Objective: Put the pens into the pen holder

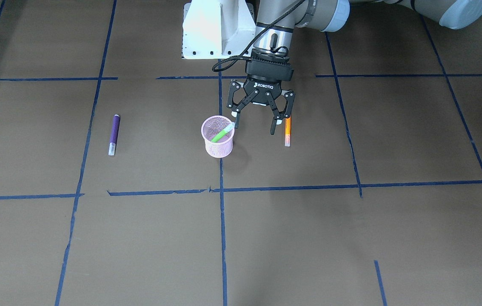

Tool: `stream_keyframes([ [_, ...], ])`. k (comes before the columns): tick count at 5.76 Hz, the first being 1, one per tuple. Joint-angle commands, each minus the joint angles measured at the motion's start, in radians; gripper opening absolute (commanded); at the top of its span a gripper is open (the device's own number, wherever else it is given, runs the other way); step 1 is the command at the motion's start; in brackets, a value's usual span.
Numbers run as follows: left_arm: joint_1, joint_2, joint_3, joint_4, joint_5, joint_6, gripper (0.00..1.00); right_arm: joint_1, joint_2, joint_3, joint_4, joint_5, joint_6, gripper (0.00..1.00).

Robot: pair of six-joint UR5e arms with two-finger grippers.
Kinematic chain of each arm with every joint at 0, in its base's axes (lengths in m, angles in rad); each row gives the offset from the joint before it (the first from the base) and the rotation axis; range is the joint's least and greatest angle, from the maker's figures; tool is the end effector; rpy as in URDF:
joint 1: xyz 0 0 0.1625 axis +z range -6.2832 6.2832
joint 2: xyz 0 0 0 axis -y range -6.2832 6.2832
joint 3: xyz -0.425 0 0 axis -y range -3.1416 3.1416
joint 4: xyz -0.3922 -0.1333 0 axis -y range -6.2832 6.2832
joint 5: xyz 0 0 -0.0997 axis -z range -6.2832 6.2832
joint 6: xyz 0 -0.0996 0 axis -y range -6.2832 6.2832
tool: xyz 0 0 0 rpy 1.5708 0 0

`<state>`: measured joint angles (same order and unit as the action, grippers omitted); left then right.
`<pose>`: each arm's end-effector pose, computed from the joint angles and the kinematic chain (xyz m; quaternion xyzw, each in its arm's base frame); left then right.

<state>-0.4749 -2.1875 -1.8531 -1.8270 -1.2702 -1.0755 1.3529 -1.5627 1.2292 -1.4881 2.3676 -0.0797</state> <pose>0.4745 -0.4270 0.1494 0.3627 0.4191 -0.0733 0.8291 -0.0374 -0.4560 0.8081 -0.1416 -0.3760 -0.0876 0.9115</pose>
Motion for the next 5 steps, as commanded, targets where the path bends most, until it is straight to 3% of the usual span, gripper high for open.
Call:
stream_keyframes([
  [1,0.001,0.0,0.0,0.0,0.0,-0.001,0.88,-0.012,-0.002,0.0,0.002,-0.002,0.001,0.59],
  [2,0.001,0.0,0.0,0.0,0.002,-0.003,0.87,-0.012,-0.013,-0.002,0.002,0.001,0.006,0.26],
  [3,0.001,0.0,0.0,0.0,0.002,-0.003,0.87,-0.012,-0.014,0.006,0.003,0.002,0.002,0.0],
  [5,0.001,0.0,0.0,0.0,0.003,-0.001,0.87,-0.011,-0.016,0.054,0.0,0.027,-0.035,0.0],
])
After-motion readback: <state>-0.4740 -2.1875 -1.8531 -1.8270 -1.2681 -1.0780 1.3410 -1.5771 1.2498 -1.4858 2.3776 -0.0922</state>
